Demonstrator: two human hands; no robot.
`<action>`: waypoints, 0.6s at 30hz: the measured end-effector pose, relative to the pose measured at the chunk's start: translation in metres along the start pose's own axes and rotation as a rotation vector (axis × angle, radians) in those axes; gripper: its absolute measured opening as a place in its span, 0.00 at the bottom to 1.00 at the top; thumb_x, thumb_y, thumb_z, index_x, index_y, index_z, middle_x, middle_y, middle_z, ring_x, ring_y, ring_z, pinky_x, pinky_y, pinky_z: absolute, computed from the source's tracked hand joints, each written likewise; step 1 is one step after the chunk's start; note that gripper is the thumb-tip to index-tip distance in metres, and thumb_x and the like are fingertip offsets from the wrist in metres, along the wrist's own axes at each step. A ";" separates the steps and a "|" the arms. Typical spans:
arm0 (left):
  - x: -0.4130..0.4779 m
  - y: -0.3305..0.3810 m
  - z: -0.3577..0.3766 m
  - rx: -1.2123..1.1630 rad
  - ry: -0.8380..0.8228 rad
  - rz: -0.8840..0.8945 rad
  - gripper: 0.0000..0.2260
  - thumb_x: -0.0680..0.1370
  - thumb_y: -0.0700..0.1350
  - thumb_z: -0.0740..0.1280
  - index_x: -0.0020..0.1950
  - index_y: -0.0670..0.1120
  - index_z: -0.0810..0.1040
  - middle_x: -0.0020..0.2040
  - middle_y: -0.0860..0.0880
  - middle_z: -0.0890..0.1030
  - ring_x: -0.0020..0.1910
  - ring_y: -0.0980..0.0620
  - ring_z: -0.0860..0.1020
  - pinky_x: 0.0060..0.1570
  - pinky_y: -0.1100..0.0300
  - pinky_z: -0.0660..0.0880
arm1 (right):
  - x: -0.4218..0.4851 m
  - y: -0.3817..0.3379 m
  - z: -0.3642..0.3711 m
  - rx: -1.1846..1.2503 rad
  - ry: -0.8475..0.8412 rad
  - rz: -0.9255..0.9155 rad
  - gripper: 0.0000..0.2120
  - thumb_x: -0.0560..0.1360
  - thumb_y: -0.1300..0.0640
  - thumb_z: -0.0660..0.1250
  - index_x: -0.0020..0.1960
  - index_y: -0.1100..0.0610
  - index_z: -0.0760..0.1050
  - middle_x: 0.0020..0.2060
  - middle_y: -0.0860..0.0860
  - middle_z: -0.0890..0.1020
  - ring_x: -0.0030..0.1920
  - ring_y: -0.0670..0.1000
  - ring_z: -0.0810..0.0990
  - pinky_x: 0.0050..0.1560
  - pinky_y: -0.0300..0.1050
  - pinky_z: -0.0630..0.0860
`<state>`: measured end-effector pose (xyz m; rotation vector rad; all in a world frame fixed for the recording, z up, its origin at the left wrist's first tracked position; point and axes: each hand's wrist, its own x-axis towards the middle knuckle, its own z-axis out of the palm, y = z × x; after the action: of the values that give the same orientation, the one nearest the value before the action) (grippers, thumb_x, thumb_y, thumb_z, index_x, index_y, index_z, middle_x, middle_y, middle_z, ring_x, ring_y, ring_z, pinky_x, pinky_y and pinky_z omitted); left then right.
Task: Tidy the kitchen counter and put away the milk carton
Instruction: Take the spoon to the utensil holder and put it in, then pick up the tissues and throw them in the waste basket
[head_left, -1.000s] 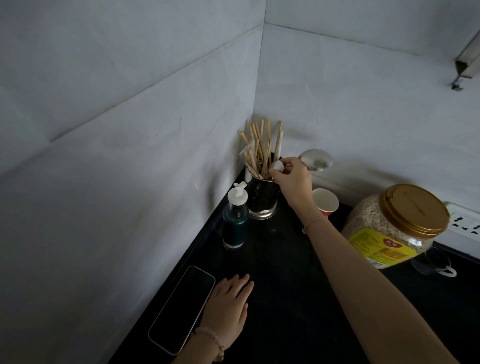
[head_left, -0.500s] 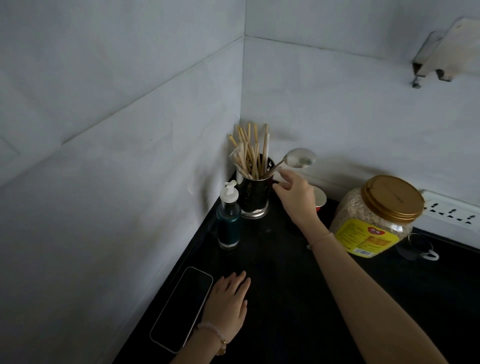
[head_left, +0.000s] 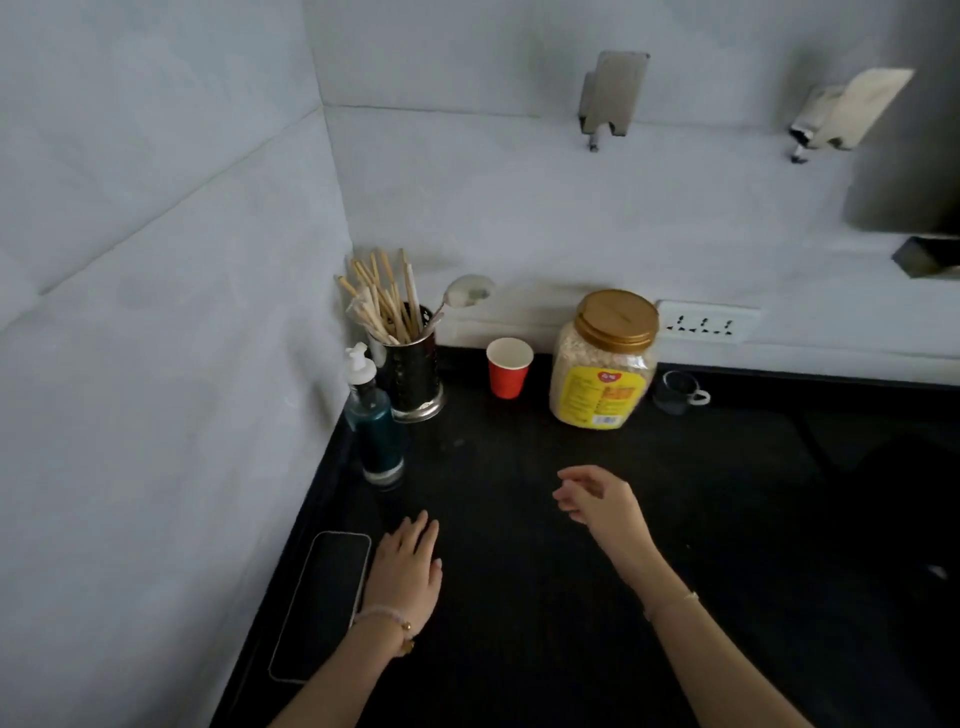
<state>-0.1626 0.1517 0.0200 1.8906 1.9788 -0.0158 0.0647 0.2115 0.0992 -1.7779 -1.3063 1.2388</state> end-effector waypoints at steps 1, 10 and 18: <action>0.000 0.000 0.001 0.004 0.003 -0.002 0.23 0.81 0.49 0.51 0.76 0.48 0.50 0.78 0.51 0.48 0.77 0.51 0.47 0.77 0.53 0.48 | -0.018 0.020 -0.007 0.026 0.033 0.060 0.08 0.77 0.59 0.63 0.54 0.53 0.77 0.44 0.49 0.83 0.46 0.47 0.82 0.50 0.44 0.79; -0.032 0.064 0.021 -0.261 0.067 0.208 0.15 0.78 0.44 0.60 0.65 0.47 0.71 0.65 0.48 0.75 0.65 0.50 0.72 0.64 0.55 0.72 | -0.214 0.184 -0.037 0.410 0.474 0.409 0.08 0.77 0.65 0.61 0.44 0.62 0.79 0.34 0.57 0.81 0.34 0.53 0.78 0.35 0.41 0.74; -0.145 0.175 0.079 -0.341 -0.414 0.741 0.11 0.79 0.44 0.58 0.59 0.49 0.76 0.49 0.55 0.80 0.50 0.55 0.79 0.50 0.60 0.77 | -0.384 0.318 0.017 0.633 0.649 0.930 0.07 0.76 0.65 0.63 0.39 0.63 0.75 0.29 0.58 0.78 0.27 0.53 0.73 0.31 0.40 0.66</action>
<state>0.0280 0.0051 0.0359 2.0566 0.8815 0.1202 0.1392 -0.2566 -0.0553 -2.0377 0.3222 1.1341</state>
